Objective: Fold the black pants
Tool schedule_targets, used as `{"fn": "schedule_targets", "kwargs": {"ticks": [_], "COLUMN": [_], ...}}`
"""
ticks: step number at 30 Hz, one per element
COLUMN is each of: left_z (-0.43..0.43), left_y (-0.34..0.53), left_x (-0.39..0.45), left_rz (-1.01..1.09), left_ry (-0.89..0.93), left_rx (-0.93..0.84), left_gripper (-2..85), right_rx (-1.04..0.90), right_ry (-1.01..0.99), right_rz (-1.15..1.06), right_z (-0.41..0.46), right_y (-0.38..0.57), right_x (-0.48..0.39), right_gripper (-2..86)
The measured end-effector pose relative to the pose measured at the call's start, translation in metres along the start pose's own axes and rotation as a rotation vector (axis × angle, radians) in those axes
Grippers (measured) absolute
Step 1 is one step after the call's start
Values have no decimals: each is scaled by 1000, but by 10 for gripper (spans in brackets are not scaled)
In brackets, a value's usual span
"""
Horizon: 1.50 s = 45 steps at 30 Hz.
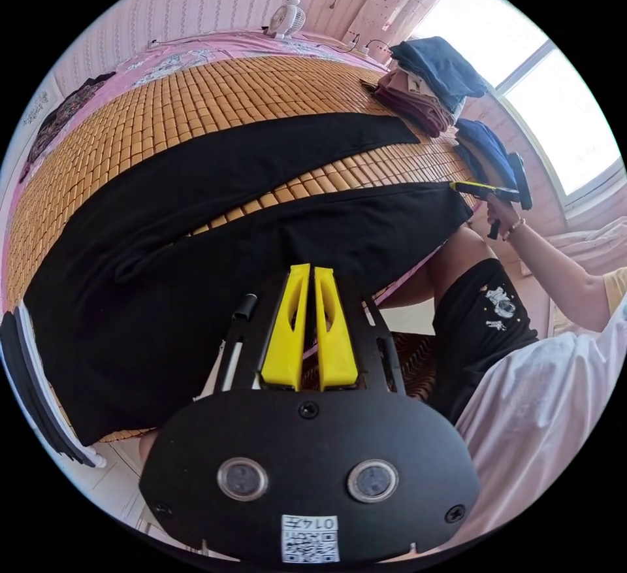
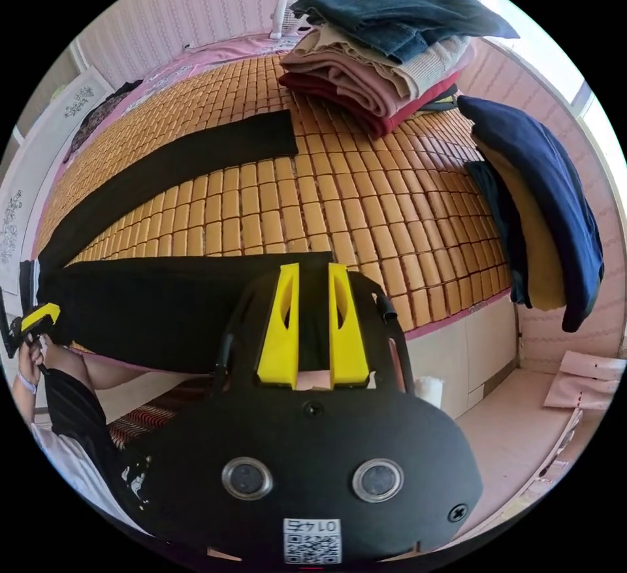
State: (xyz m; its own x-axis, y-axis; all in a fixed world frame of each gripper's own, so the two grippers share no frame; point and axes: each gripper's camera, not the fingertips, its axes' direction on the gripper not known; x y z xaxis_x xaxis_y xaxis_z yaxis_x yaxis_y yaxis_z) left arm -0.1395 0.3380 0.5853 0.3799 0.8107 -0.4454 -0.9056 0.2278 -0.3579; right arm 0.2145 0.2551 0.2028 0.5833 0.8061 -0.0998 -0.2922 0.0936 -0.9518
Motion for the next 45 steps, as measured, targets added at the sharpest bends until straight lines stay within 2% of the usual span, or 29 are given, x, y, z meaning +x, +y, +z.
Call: {"fn": "schedule_targets", "kwargs": {"ticks": [3,7,12,15,20,25,29,32,38,45], "left_z": [16,21,18,2,-46,-89,-108,-111,-115,-112], "left_y": [10,23,34,53,111,189,271,316,354,362], "left_x": [-7,-13,-32,-50,-108,-177,-236,-264,-301,-333], "left_rz": [3,37,-18,-94,-321,-614,-973,-1156,-1327,-1392], "left_ry": [-23,-35,13,57,76,-34,-4,7,8,5], "left_rx": [-89,-84,-91,2,189,315,470,528,601,510], "left_gripper": [-9,-10,-10,-10,-9,-2,31,49,67,61], "right_rx": [-33,-37,-44,64,110,102,114,68,47,41], "right_ry": [108,184,61,52,98,-83,-160,-241,-310,-339], "right_rz": [-101,-209,-114,-97,-12,187,349,439,511,560], "right_z": [6,10,3,-19,-33,-31,-26,-17,-14,-17], "right_y": [-7,-5,-2,19,61,103,124,133,137,129], "right_x": [-13,-27,-1,5,27,73,99,115,131,136], "right_gripper": [58,53,51,46,31,71,87,101,109,109]}}
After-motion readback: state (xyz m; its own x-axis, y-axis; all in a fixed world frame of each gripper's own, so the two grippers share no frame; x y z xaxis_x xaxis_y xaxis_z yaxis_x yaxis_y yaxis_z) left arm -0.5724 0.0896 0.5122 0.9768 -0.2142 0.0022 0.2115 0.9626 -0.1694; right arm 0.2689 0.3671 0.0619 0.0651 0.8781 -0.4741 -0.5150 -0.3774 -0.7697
